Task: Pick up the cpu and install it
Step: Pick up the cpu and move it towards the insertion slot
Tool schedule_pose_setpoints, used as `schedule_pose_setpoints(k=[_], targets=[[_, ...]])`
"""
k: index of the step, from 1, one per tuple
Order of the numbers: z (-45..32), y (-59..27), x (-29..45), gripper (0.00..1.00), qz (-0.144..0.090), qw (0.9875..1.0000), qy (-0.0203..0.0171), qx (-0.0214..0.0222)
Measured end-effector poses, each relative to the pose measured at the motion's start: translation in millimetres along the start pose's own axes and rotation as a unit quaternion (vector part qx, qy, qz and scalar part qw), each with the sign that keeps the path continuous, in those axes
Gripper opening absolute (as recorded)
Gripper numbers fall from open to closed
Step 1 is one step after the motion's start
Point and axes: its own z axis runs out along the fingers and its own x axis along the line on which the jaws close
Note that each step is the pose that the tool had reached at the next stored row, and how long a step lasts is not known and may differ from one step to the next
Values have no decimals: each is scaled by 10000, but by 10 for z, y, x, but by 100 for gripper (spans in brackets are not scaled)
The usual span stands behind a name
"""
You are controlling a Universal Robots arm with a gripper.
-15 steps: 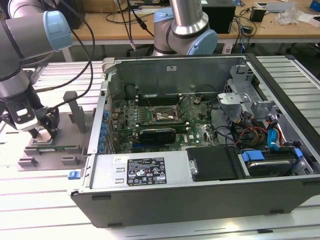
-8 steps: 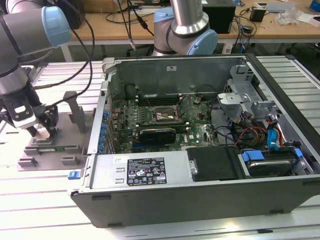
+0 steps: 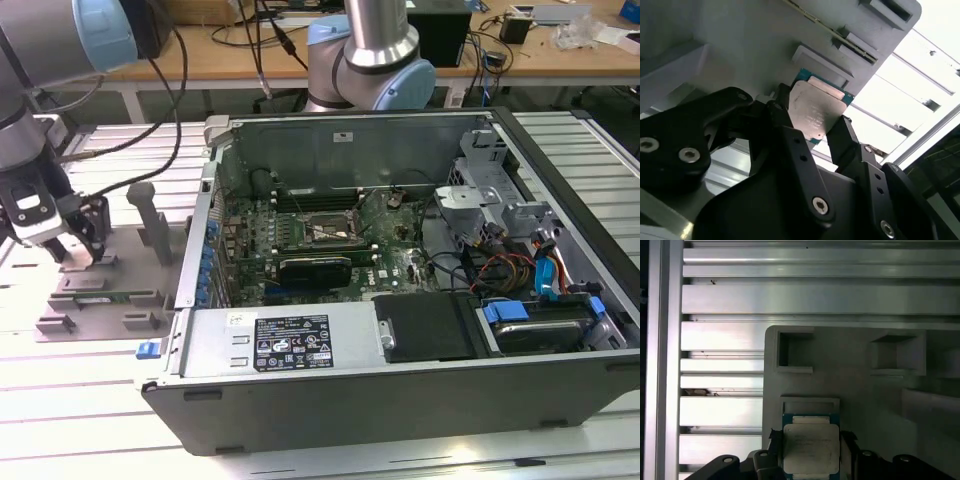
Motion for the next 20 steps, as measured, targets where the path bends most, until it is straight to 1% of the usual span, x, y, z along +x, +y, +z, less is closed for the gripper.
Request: schedule_pose_setpoints(k=[1,2,4,5,7,8,9,10,13,20], targets=[[-65,2,1,54,0,10000,0,0],[-109,4,1,54,0,10000,0,0],[-159,5,1,54,0,10000,0,0],[-197,7,2,54,0,10000,0,0],[-240,9,2,54,0,10000,0,0],[-278,12,2,54,0,10000,0,0],[-325,14,3,54,0,10000,0,1],[-438,24,4,54,0,10000,0,2],[-529,34,4,54,0,10000,0,10],[-667,47,5,54,0,10000,0,25]])
